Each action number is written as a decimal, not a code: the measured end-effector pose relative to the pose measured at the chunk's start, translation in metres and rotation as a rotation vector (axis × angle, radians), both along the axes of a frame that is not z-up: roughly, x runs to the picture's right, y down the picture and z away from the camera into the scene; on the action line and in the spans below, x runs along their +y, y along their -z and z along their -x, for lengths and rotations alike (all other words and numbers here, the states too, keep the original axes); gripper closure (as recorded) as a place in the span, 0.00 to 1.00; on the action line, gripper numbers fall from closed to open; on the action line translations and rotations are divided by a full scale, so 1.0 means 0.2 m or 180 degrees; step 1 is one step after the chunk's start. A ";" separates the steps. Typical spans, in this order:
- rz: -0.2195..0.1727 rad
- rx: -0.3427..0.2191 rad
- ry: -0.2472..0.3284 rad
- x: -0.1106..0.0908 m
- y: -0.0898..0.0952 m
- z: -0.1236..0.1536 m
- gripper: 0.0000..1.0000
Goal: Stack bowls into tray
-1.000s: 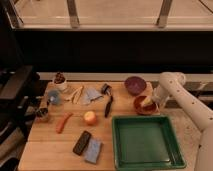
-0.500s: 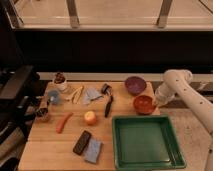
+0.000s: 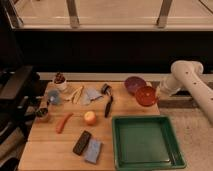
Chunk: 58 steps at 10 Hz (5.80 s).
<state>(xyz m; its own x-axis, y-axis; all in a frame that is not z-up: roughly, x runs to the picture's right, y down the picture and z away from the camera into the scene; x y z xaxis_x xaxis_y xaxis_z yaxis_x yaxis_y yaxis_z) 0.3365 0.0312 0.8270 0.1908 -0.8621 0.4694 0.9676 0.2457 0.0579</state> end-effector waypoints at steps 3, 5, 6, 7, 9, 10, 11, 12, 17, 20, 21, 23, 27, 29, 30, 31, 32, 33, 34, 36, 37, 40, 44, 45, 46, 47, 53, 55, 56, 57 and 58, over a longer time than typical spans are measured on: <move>-0.0274 -0.0122 0.0023 -0.23 0.08 0.09 1.00; -0.0356 -0.0218 0.0022 -0.32 0.04 0.20 1.00; -0.0369 -0.0276 -0.0021 -0.36 -0.02 0.26 1.00; -0.0364 -0.0295 -0.0084 -0.40 -0.08 0.30 1.00; -0.0361 -0.0276 -0.0251 -0.46 -0.18 0.32 0.99; -0.0371 -0.0240 -0.0314 -0.48 -0.22 0.32 0.95; -0.0378 -0.0190 -0.0368 -0.50 -0.27 0.32 0.85; -0.0374 -0.0156 -0.0395 -0.50 -0.32 0.33 0.75; -0.0229 -0.0085 -0.0625 -0.45 -0.33 0.29 0.34; -0.0214 -0.0093 -0.0618 -0.45 -0.33 0.28 0.34; -0.0213 -0.0096 -0.0616 -0.45 -0.33 0.29 0.34; -0.0213 -0.0092 -0.0618 -0.45 -0.33 0.28 0.34; -0.0228 -0.0077 -0.0553 -0.43 -0.34 0.29 0.34; -0.0285 -0.0034 -0.0526 -0.35 -0.42 0.35 0.34; -0.0313 0.0015 -0.0555 -0.30 -0.47 0.36 0.34; -0.0315 0.0065 -0.0585 -0.25 -0.51 0.35 0.34; -0.0305 0.0142 -0.0620 -0.19 -0.56 0.36 0.34; -0.0301 0.0221 -0.0640 -0.17 -0.58 0.35 0.34; -0.0304 0.0299 -0.0661 -0.15 -0.60 0.33 0.34; -0.0379 0.0437 -0.0700 -0.17 -0.61 0.30 0.34; -0.0385 0.0462 -0.0703 -0.18 -0.61 0.29 0.34; -0.0371 0.0506 -0.0703 -0.17 -0.63 0.30 0.34; -0.0239 0.0413 -0.0705 -0.14 -0.64 0.32 0.56; -0.0197 0.0382 -0.0720 -0.12 -0.65 0.32 0.66; -0.0150 0.0345 -0.0737 -0.11 -0.65 0.32 0.78; -0.0126 0.0321 -0.0746 -0.11 -0.65 0.32 0.86; 0.0116 0.0019 -0.0741 -0.13 -0.25 0.18 1.00; 0.0166 -0.0053 -0.0658 -0.16 -0.01 0.08 1.00; 0.0169 -0.0092 -0.0608 -0.17 0.15 0.05 1.00; 0.0164 -0.0091 -0.0569 -0.13 0.29 0.01 1.00; 0.0153 -0.0087 -0.0539 -0.07 0.41 -0.02 1.00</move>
